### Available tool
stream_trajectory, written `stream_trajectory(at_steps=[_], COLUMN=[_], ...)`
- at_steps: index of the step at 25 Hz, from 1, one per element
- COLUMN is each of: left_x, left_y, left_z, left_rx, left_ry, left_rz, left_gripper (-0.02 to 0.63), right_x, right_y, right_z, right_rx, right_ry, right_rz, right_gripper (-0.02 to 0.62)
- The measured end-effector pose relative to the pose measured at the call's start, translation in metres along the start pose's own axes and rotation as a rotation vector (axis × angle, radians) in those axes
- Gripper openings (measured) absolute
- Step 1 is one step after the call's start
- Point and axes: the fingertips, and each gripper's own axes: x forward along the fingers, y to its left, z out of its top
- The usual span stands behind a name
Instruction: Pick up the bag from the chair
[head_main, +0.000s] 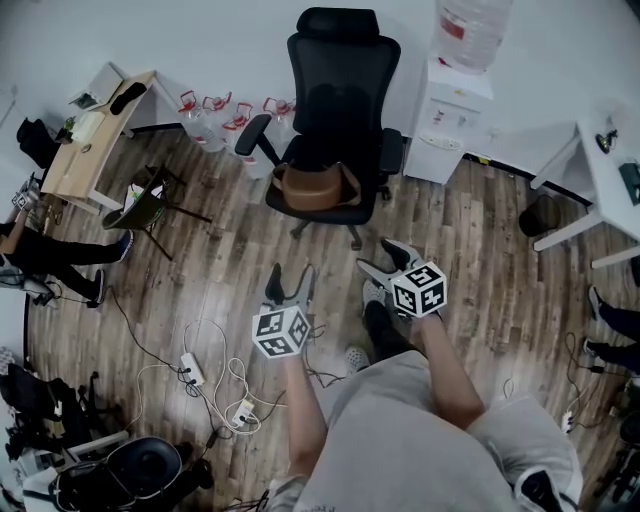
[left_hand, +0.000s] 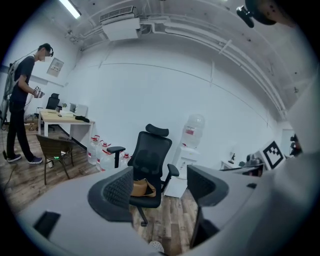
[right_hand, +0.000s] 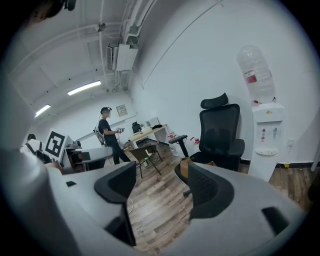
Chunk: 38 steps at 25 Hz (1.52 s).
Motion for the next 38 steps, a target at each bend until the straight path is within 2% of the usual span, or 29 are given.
stream_trajectory(at_steps=[4, 9, 16, 21, 25, 32, 38], left_x=[0.033, 0.080, 0.131, 0.161, 0.189, 0.241, 0.268], left_y=[0.010, 0.018, 0.026, 0.042, 0.042, 0.033, 0.024], left_z=[0.008, 0.026, 0.058, 0.072, 0.083, 0.089, 0.073], left_rx=[0.003, 0.018, 0.038, 0.037, 0.070, 0.056, 0.067], left_ry=[0.012, 0.035, 0.036, 0.044, 0.048, 0.055, 0.096], left_rz=[-0.015, -0.020, -0.003, 0.036, 0.064, 0.064, 0.059], left_gripper=[0.336, 0.355, 0.356, 0.355, 0.354, 0.353, 0.353], right_x=[0.021, 0.051, 0.092, 0.119, 0.134, 0.152, 0.161], right_y=[-0.023, -0.056, -0.091, -0.113, -0.140, -0.187, -0.216], right_z=[0.021, 0.044, 0.084, 0.105, 0.125, 0.145, 0.141], right_rx=[0.033, 0.056, 0.049, 0.049, 0.075, 0.077, 0.094], right_ry=[-0.043, -0.045, -0.046, -0.045, -0.062, -0.061, -0.044], right_rz=[-0.005, 0.003, 0.038, 0.066, 0.079, 0.094, 0.101], right_gripper=[0.339, 0.359, 0.328, 0.313, 0.301, 0.290, 0.279])
